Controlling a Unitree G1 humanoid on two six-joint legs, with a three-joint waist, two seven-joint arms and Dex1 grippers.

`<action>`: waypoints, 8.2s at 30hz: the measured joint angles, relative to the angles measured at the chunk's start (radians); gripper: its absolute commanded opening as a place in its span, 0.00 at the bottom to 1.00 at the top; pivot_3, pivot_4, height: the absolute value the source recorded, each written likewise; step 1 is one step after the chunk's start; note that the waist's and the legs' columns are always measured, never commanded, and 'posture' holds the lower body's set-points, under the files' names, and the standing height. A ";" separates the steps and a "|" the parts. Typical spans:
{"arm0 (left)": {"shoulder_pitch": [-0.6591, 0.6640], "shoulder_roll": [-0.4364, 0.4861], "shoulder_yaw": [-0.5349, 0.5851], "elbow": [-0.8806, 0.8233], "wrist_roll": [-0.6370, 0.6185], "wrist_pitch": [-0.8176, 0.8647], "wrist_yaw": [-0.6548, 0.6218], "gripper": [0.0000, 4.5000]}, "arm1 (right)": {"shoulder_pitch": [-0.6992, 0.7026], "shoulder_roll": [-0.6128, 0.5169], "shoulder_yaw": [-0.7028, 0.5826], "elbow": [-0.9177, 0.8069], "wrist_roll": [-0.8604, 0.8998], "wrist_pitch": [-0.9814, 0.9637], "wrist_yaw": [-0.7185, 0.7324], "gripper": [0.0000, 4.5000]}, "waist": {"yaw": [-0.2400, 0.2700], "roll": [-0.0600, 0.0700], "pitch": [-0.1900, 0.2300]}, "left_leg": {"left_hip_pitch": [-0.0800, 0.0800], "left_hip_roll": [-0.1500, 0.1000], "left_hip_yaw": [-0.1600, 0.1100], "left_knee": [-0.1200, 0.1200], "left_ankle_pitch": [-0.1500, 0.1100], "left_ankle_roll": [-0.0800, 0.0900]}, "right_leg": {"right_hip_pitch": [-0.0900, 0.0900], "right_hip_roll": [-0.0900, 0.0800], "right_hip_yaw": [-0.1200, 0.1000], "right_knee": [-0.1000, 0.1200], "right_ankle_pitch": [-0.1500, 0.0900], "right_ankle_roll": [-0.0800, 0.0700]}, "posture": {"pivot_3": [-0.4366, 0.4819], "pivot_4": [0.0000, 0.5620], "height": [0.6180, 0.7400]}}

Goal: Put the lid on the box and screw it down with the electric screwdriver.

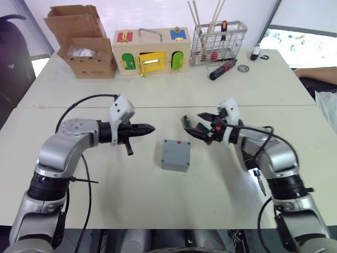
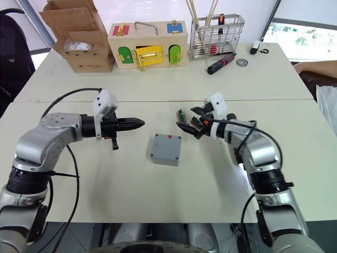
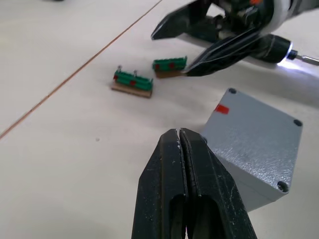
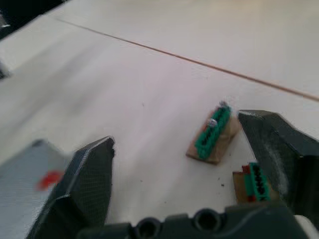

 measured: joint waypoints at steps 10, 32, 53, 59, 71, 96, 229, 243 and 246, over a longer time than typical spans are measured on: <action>0.052 -0.005 0.005 -0.061 -0.028 0.023 0.059 0.00 | -0.029 0.102 0.012 0.098 -0.098 -0.119 -0.081 0.44 | 0.000 0.000 0.000 | -0.003 0.000 0.000 0.000 0.002 -0.004 | -0.003 0.000 0.000 0.000 0.000 0.000 | 0.48 0.27 1.00; 0.053 0.005 -0.029 -0.057 -0.025 0.012 0.064 0.00 | -0.036 0.129 0.003 0.166 -0.141 -0.143 -0.099 0.01 | -0.002 0.000 0.000 | -0.003 0.000 0.000 0.000 0.002 -0.004 | -0.003 0.000 0.000 0.000 0.000 0.000 | 0.48 0.27 1.00; 0.047 -0.003 -0.057 -0.030 -0.023 -0.013 0.042 0.00 | -0.031 0.131 -0.096 -0.061 -0.021 -0.009 -0.096 0.01 | -0.001 0.000 0.000 | -0.003 0.000 0.000 0.000 0.002 -0.004 | -0.003 0.000 0.000 0.000 0.000 0.000 | 0.48 0.27 1.00; 0.013 0.104 -0.068 -0.065 -0.039 -0.015 -0.072 0.00 | 0.101 -0.003 -0.144 -0.433 0.149 0.181 -0.029 0.01 | 0.002 0.000 0.000 | -0.004 0.000 -0.001 0.000 -0.001 0.002 | -0.003 0.000 0.000 -0.001 0.000 0.000 | 0.48 0.27 1.00; -0.033 0.138 -0.153 -0.107 -0.025 -0.056 -0.163 0.00 | 0.293 -0.079 -0.129 -0.640 0.232 0.289 -0.057 0.01 | 0.002 0.000 0.000 | -0.003 0.000 -0.001 0.001 -0.001 0.002 | -0.002 0.000 0.000 0.000 0.000 0.000 | 0.48 0.27 1.00; -0.030 0.135 -0.158 -0.095 -0.021 -0.075 -0.168 0.00 | 0.326 -0.079 -0.097 -0.624 0.218 0.266 -0.090 0.01 | 0.003 0.000 0.000 | -0.003 0.000 -0.001 0.001 -0.001 0.002 | -0.002 0.001 0.000 0.000 0.000 0.000 | 0.48 0.27 1.00; 0.064 0.028 -0.254 -0.339 -0.014 -0.109 -0.008 0.00 | -0.370 -0.664 0.522 -0.029 0.222 1.050 0.146 0.42 | 0.014 -0.017 -0.012 | 0.003 0.001 0.000 0.000 -0.005 0.008 | 0.006 -0.001 0.000 -0.005 0.000 0.000 | 0.48 0.27 1.00; 0.054 0.020 -0.253 -0.241 0.001 -0.171 -0.048 0.00 | -0.435 -0.571 0.367 0.231 0.417 1.061 0.031 0.41 | 0.000 -0.012 -0.008 | 0.004 0.001 0.001 0.000 -0.005 0.008 | 0.006 0.000 0.001 -0.005 0.000 0.000 | 0.48 0.27 1.00; 0.038 0.021 -0.250 -0.187 0.001 -0.190 -0.074 0.00 | -0.501 -0.549 0.262 0.405 0.592 1.061 -0.048 0.41 | 0.003 -0.001 -0.002 | -0.003 0.000 0.004 0.001 -0.005 0.008 | -0.003 0.000 0.002 -0.002 0.000 0.000 | 0.48 0.27 1.00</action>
